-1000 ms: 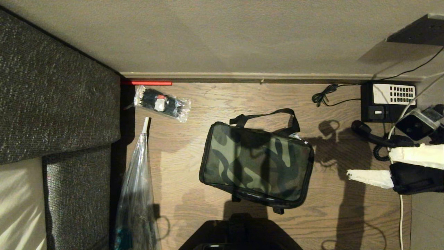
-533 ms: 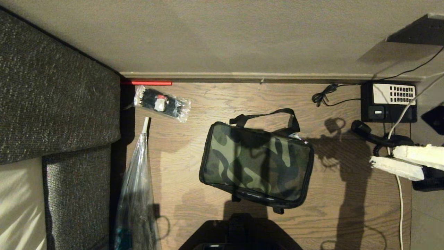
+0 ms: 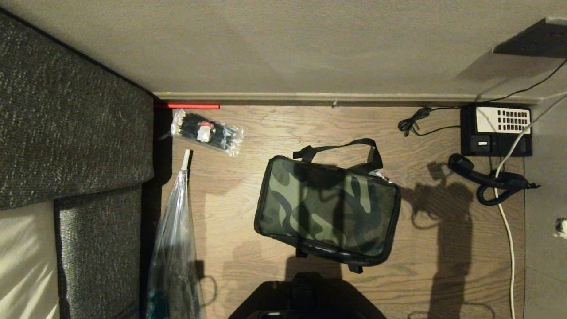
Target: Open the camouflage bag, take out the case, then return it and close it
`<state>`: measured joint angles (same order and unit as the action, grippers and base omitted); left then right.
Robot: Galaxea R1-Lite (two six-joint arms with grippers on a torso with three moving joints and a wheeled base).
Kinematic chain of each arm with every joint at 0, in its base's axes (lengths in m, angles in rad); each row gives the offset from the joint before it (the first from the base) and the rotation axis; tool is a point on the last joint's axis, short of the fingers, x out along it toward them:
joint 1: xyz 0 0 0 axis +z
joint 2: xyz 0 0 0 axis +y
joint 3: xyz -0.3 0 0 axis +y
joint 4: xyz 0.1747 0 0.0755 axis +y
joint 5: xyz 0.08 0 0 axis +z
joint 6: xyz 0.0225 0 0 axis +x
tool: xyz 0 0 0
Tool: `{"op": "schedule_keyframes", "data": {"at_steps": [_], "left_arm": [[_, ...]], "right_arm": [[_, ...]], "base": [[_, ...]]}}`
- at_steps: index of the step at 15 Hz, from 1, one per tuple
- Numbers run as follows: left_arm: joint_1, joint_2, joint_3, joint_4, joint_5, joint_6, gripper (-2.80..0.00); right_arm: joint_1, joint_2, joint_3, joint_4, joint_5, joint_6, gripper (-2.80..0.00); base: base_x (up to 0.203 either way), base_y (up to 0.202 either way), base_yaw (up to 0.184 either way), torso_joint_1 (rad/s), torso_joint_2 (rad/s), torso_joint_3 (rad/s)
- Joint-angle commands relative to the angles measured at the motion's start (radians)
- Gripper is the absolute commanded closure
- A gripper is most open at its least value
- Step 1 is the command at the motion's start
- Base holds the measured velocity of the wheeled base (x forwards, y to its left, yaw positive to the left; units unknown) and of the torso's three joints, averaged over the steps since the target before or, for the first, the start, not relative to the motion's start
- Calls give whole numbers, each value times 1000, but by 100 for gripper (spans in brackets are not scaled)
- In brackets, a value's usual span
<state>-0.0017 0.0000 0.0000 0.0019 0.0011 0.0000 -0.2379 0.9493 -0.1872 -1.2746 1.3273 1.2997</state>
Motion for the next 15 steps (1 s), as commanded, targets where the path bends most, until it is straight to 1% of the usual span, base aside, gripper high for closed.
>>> {"op": "schedule_keyframes", "data": {"at_steps": [1,2,3,4,5,6,7,8,9,10,11,13,15], "left_arm": [[0,0,0,0,0,0,0],[0,0,0,0,0,0,0],[0,0,0,0,0,0,0],[0,0,0,0,0,0,0],[0,0,0,0,0,0,0],[0,0,0,0,0,0,0],[0,-1,0,0,0,0,0],[0,0,0,0,0,0,0],[0,0,0,0,0,0,0],[0,0,0,0,0,0,0],[0,0,0,0,0,0,0],[0,0,0,0,0,0,0],[0,0,0,0,0,0,0]], "right_arm": [[7,-196,61,75,-15,0,0],[19,-224,70,206,-44,-12,0],[32,-226,69,351,-92,-41,0],[49,-225,61,506,-137,-103,0],[63,-218,44,639,-207,-211,0],[77,-211,26,743,-280,-317,0],[92,-220,17,833,-375,-418,0],[105,-246,10,964,-497,-606,0],[117,-276,6,1079,-602,-747,0],[129,-313,8,1169,-683,-909,0],[163,-375,14,1230,-779,-1016,0],[227,-503,41,1309,-903,-1111,0],[245,-653,65,1392,-1047,-1200,0]], "base": [[0,0,0,0,0,0],[0,0,0,0,0,0],[0,0,0,0,0,0],[0,0,0,0,0,0],[0,0,0,0,0,0],[0,0,0,0,0,0],[0,0,0,0,0,0],[0,0,0,0,0,0],[0,0,0,0,0,0],[0,0,0,0,0,0],[0,0,0,0,0,0],[0,0,0,0,0,0],[0,0,0,0,0,0]]}}
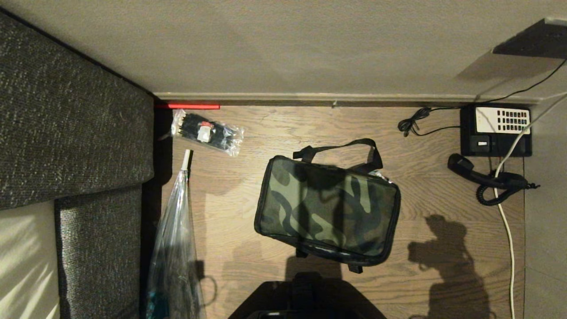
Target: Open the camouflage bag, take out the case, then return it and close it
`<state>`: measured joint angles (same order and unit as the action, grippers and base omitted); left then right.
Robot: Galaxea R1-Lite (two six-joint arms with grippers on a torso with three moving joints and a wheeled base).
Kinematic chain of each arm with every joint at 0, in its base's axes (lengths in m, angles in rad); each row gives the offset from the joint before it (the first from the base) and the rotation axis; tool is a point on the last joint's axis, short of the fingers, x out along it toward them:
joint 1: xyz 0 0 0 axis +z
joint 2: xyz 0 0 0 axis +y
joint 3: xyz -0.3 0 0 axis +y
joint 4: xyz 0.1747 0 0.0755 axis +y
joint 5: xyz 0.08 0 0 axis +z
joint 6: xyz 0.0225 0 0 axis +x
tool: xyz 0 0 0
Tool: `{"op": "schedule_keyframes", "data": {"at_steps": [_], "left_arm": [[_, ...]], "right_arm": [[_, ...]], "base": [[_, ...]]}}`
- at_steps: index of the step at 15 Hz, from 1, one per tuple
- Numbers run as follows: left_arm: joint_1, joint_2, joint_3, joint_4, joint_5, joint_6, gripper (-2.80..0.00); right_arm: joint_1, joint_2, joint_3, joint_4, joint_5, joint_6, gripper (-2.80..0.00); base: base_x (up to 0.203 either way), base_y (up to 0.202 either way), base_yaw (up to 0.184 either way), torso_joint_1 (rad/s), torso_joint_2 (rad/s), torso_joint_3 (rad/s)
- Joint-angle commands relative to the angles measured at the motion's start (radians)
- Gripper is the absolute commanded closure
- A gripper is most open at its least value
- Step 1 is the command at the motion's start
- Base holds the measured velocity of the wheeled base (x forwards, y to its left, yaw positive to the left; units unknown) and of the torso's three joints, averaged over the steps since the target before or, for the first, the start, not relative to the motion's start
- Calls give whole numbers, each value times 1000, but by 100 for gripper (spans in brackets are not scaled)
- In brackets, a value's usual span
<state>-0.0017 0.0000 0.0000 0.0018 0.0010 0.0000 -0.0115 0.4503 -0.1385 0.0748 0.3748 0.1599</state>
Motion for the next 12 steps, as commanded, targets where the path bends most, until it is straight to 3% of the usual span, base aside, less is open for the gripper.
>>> {"op": "schedule_keyframes", "data": {"at_steps": [1,4,6,9,12], "left_arm": [[0,0,0,0,1,0,0],[0,0,0,0,1,0,0],[0,0,0,0,1,0,0],[0,0,0,0,1,0,0],[0,0,0,0,1,2,0]], "right_arm": [[15,-219,24,57,-132,-83,0],[6,-349,59,2,-216,-195,0],[6,-374,126,-109,-355,-243,0],[5,-398,125,-9,-369,-206,0],[8,-449,125,-25,-371,-187,0]], "base": [[0,0,0,0,0,0],[0,0,0,0,0,0],[0,0,0,0,0,0],[0,0,0,0,0,0],[0,0,0,0,0,0]]}}
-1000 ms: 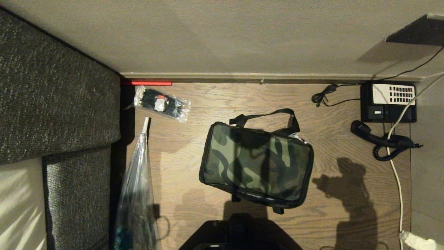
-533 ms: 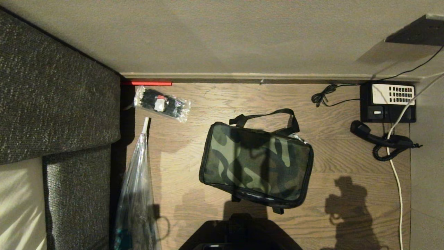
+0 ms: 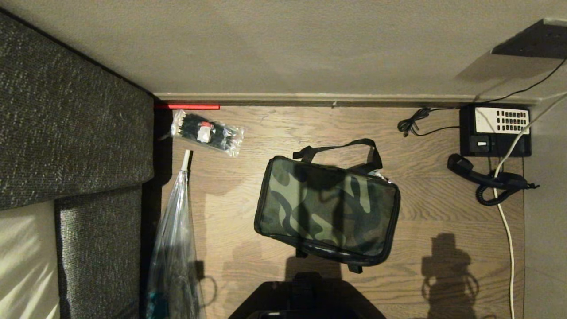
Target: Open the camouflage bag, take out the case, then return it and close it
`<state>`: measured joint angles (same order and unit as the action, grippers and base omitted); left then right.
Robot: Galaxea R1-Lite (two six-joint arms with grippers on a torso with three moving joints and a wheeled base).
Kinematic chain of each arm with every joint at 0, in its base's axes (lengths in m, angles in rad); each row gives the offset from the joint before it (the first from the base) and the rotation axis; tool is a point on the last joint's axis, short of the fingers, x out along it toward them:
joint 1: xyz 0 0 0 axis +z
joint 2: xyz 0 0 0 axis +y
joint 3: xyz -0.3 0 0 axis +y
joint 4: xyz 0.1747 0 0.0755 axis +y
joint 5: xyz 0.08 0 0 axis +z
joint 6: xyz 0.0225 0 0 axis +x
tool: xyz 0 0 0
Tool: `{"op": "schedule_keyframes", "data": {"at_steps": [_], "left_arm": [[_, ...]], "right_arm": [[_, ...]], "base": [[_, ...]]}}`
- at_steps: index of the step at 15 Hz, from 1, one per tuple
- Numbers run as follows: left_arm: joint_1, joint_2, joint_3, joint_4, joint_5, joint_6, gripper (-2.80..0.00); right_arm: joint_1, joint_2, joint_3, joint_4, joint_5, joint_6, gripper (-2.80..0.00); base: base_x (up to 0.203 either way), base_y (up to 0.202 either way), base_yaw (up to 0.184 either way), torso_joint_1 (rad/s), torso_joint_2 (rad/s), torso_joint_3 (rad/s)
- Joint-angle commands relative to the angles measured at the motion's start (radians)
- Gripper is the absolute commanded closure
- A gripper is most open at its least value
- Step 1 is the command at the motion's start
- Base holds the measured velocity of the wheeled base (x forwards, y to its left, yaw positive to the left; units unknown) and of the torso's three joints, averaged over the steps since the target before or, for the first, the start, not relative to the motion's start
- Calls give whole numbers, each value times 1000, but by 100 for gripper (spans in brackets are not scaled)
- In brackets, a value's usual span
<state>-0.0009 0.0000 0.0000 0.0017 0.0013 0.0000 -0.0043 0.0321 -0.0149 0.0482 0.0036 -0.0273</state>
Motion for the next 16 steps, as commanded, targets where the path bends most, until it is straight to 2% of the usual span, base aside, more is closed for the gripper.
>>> {"op": "schedule_keyframes", "data": {"at_steps": [1,16], "left_arm": [[-1,0,0,0,0,2,0],[-1,0,0,0,0,0,0]], "right_arm": [[1,-32,1,4,1,0,0],[1,-29,1,1,-1,10,0]], "base": [[0,0,0,0,0,0],[0,0,0,0,0,0]]}}
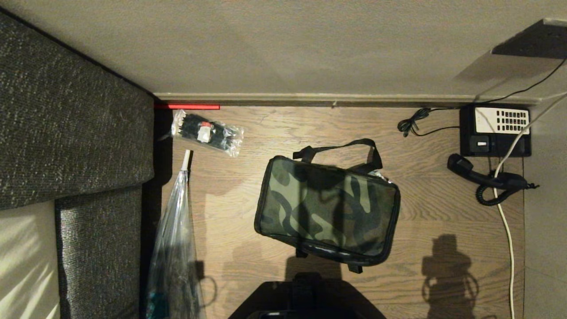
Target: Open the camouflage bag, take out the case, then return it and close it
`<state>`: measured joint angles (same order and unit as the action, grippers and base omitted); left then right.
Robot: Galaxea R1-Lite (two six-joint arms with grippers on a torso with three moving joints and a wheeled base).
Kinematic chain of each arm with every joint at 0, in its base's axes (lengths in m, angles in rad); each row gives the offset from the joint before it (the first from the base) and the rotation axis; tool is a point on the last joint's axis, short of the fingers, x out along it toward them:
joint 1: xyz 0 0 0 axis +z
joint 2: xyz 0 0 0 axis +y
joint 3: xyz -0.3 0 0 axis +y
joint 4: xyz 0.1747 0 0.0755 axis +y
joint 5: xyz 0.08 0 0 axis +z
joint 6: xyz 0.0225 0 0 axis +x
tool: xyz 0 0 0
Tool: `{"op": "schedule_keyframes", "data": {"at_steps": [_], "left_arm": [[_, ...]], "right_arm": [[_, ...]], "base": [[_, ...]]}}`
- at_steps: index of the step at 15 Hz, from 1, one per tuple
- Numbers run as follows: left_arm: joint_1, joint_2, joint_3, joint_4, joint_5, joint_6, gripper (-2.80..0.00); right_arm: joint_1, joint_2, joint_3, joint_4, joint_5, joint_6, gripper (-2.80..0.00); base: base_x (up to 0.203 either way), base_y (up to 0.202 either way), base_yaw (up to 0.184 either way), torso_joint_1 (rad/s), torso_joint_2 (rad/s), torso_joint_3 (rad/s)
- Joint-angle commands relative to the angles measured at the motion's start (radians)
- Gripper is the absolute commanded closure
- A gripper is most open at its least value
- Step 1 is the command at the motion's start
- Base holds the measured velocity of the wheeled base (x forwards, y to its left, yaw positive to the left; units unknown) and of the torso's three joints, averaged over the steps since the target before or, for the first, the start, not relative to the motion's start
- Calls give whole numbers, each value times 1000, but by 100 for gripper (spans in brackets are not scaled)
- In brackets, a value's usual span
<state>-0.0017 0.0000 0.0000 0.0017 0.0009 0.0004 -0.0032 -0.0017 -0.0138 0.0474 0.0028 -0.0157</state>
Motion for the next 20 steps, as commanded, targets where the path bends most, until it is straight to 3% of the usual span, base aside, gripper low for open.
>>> {"op": "schedule_keyframes", "data": {"at_steps": [1,10,20], "left_arm": [[0,0,0,0,1,0,0],[0,0,0,1,1,0,0],[0,0,0,0,2,-3,0]], "right_arm": [[0,5,0,2,-1,-1,0],[0,5,0,-1,0,2,0],[0,3,0,-3,0,3,0]], "base": [[0,0,0,0,0,0],[0,0,0,0,0,11],[0,0,0,3,2,190]]}}
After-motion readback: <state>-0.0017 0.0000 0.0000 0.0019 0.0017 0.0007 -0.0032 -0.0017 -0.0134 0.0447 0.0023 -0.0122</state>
